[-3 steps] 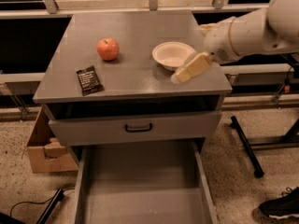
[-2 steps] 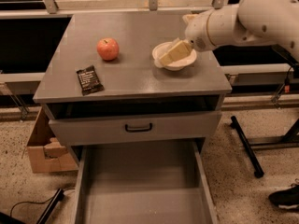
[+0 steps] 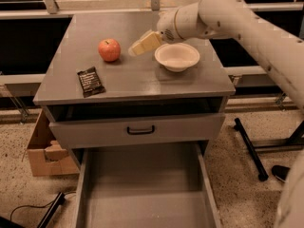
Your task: Place apple into middle drawer
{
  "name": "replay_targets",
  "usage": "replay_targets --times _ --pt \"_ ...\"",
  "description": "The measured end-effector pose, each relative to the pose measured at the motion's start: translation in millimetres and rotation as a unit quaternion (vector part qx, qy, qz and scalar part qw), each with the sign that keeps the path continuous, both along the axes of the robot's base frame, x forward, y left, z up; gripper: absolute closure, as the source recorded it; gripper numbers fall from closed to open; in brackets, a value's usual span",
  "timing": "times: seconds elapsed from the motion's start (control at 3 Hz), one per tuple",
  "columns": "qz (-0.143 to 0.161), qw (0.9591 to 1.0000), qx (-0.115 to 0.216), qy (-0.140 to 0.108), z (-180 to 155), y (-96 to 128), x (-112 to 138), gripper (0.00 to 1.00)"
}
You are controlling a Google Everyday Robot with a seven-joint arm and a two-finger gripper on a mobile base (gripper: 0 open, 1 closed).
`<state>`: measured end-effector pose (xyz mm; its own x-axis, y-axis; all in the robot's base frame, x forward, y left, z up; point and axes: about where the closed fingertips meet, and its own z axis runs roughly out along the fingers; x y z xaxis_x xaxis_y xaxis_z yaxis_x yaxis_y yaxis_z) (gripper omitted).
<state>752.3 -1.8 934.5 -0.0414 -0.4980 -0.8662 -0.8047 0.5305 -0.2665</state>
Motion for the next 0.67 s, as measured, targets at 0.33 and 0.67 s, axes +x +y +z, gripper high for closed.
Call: replay_targets --times 0.33,0.67 --pt "0.018 0.9991 0.03 0.022 -9 39 6 0.0" --pt "0.044 0.9961 0.066 0.037 -19 84 19 0.0"
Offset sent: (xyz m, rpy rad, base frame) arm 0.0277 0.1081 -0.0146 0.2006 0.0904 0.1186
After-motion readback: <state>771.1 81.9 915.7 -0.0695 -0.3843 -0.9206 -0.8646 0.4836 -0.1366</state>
